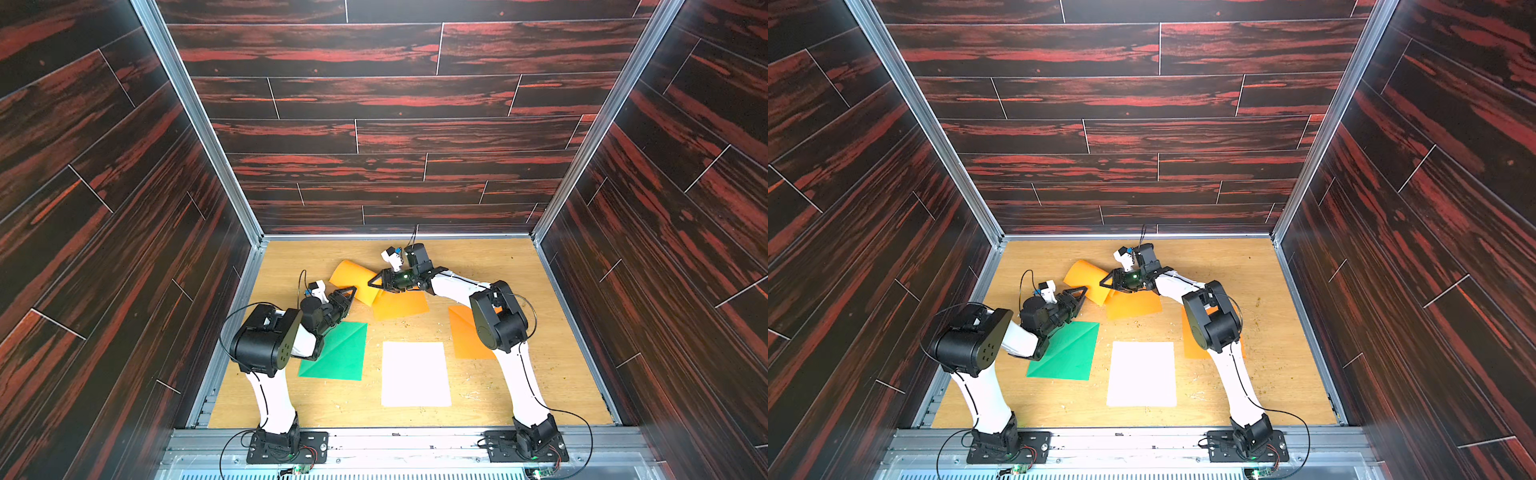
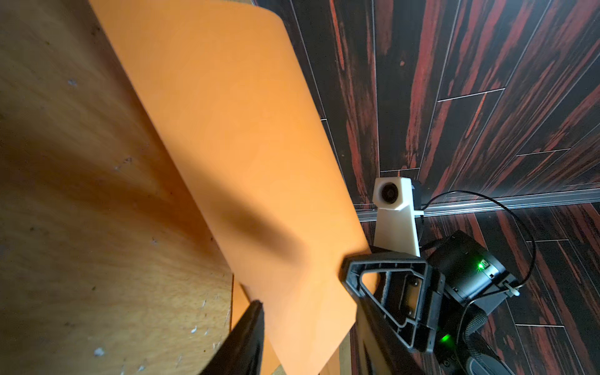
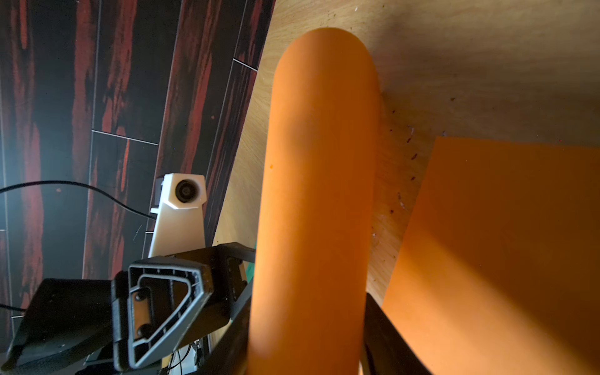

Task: Sort the scattered colored papers by color
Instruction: Pick up the colored paper from the center of the board.

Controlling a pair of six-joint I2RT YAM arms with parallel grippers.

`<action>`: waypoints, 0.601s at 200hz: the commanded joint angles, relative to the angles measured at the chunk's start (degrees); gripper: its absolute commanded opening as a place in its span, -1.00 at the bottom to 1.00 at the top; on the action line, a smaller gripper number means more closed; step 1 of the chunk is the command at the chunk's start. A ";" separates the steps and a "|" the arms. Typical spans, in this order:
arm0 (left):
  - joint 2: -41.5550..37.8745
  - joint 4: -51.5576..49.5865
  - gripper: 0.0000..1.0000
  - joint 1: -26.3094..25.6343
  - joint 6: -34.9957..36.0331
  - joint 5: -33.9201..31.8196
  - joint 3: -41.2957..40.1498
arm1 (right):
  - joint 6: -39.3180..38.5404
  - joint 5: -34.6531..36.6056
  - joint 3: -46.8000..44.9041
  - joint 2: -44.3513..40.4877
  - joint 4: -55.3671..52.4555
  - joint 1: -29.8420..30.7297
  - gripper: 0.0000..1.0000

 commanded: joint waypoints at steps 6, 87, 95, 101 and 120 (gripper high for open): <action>0.29 0.37 0.00 -0.16 1.18 -0.21 1.17 | 1.40 -2.45 -1.50 -0.45 2.38 -0.13 0.01; -0.27 3.46 0.01 -0.14 0.11 -0.71 -2.18 | 2.73 -3.74 -1.64 -0.05 4.29 -0.92 0.02; -0.60 3.46 0.01 -0.12 0.05 -0.62 -2.46 | 2.90 -3.77 -1.73 0.05 4.55 -0.92 0.02; -0.72 3.53 0.01 -0.15 0.05 -0.72 -2.72 | 3.30 -3.90 -1.87 0.06 5.06 -0.88 0.02; -1.34 3.37 0.01 -0.17 0.32 -0.86 -3.35 | 4.15 -4.65 -2.30 0.18 6.35 -0.91 0.02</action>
